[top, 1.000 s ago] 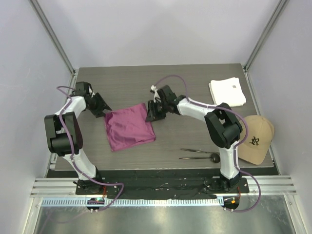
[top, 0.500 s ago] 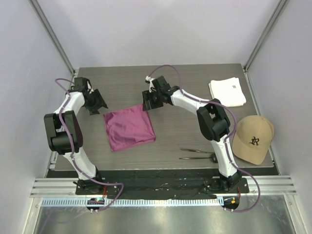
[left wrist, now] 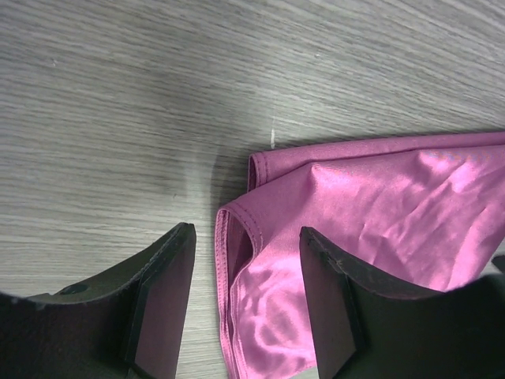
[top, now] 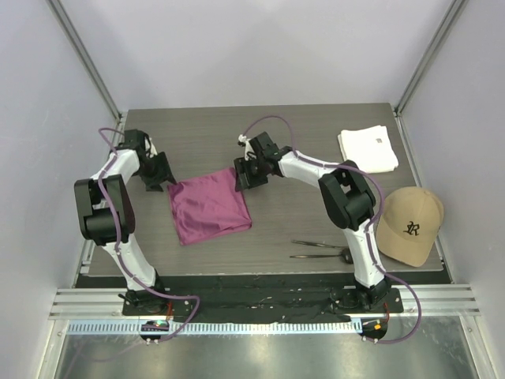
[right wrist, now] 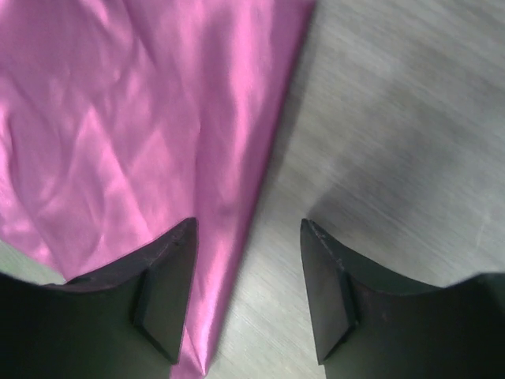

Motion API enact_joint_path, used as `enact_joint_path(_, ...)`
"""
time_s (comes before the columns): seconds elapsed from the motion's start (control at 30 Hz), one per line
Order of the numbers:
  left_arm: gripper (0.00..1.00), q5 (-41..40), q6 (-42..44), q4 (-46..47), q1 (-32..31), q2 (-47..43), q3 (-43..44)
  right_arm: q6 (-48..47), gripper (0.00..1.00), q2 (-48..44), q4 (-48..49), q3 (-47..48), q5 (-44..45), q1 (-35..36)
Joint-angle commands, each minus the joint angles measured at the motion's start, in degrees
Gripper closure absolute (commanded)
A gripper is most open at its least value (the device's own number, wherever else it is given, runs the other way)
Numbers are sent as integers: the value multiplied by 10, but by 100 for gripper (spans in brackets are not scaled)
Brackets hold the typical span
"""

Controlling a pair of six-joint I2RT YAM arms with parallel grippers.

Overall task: Fold the napkin into a case and place the utensils inside
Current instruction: Smooth out the square-folded napkin at the center of the board.

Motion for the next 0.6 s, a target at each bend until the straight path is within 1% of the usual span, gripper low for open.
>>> enact_joint_path(0.0,41,-18,-21,7,0,-30,-18,7,45,-79,10,-79,-10,6)
enact_joint_path(0.03,40,-33,-35,15,-1,-69,-31,8,46,-96,11,-96,4,14)
enact_joint_path(0.07,40,-43,-47,22,0,-89,-45,10,47,-124,11,-124,39,20)
enact_joint_path(0.1,40,-46,-68,31,-2,-113,-67,13,50,-139,13,-135,48,25)
enact_joint_path(0.17,40,-60,-82,32,-9,-172,-86,15,52,-174,11,-157,68,47)
enact_joint_path(0.23,40,-52,-92,32,-24,-228,-109,16,55,-188,-1,-165,99,63)
enact_joint_path(0.3,41,-41,-101,32,-33,-257,-127,26,60,-202,-5,-172,115,88)
enact_joint_path(0.37,42,-11,-107,28,-40,-293,-140,47,65,-198,-2,-165,89,100)
enact_joint_path(0.43,43,6,-120,29,-45,-314,-161,70,71,-185,27,-162,44,101)
enact_joint_path(0.47,44,21,-124,31,-49,-335,-169,89,77,-180,38,-158,31,102)
enact_joint_path(0.53,44,35,-130,33,-52,-351,-190,109,85,-160,63,-151,17,104)
enact_joint_path(0.57,44,39,-129,30,-55,-363,-194,115,93,-154,67,-145,20,103)
